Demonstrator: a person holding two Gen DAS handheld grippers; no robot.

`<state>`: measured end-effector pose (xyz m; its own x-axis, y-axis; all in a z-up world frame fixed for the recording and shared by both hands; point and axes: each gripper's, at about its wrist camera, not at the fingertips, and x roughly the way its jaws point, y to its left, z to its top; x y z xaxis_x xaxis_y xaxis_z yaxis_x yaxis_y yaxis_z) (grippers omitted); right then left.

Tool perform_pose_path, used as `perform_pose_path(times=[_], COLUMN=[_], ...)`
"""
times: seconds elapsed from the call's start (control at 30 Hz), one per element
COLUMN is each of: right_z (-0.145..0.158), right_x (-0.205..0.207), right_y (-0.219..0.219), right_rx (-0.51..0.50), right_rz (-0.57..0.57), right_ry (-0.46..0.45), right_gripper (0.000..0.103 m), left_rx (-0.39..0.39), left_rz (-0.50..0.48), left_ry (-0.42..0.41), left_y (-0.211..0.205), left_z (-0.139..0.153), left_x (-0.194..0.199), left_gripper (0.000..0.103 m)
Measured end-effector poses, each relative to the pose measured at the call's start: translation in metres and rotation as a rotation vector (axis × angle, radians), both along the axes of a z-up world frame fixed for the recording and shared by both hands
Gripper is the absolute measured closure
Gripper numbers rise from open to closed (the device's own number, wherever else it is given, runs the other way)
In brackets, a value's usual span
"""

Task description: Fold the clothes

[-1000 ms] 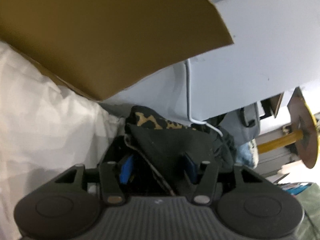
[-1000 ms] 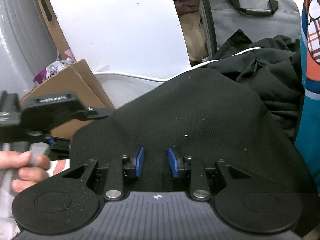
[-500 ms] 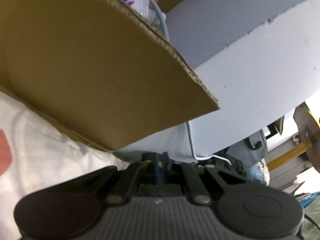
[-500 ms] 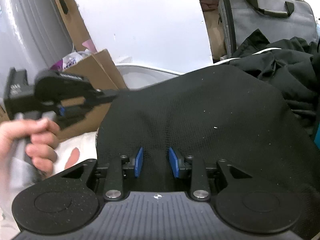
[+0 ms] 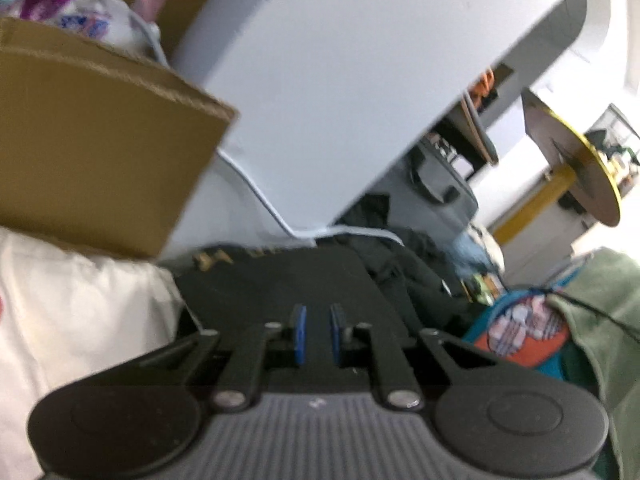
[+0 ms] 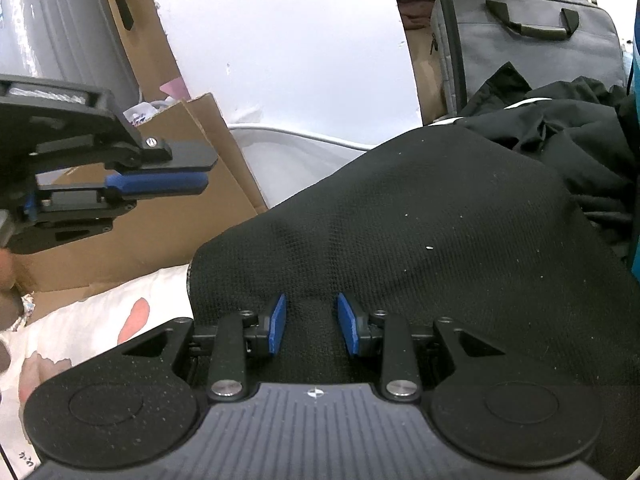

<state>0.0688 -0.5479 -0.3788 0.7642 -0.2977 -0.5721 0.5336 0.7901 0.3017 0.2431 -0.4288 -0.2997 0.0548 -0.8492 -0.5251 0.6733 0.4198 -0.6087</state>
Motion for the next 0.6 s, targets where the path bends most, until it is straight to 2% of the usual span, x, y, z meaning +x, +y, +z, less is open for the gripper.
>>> perform_pose_path(times=[0.1, 0.2, 0.27, 0.33, 0.5, 0.6], right_z=[-0.002, -0.002, -0.001, -0.001, 0.000, 0.002], right_x=[-0.003, -0.008, -0.011, -0.014, -0.024, -0.038], right_y=[-0.002, -0.005, -0.007, -0.009, -0.015, -0.020], right_rx=[0.018, 0.022, 0.024, 0.025, 0.025, 0.001], right_rz=[-0.002, 0.005, 0.010, 0.016, 0.024, -0.009], right_ry=[-0.022, -0.033, -0.038, -0.044, -0.057, -0.046], right_gripper=[0.067, 0.067, 0.067, 0.067, 0.067, 0.063], left_rx=[0.045, 0.094, 0.118, 0.125, 0.119, 0.116], left_rz=[-0.029, -0.049, -0.051, -0.049, -0.033, -0.018], left_ry=[-0.009, -0.055, -0.067, -0.082, -0.111, -0.128], left_y=[-0.006, -0.011, -0.013, -0.014, -0.012, -0.011], left_z=[-0.011, -0.025, -0.035, -0.043, -0.047, -0.048], left_x=[-0.007, -0.015, -0.015, -0.014, -0.013, -0.013], left_gripper=[0.092, 0.093, 0.097, 0.100, 0.100, 0.100])
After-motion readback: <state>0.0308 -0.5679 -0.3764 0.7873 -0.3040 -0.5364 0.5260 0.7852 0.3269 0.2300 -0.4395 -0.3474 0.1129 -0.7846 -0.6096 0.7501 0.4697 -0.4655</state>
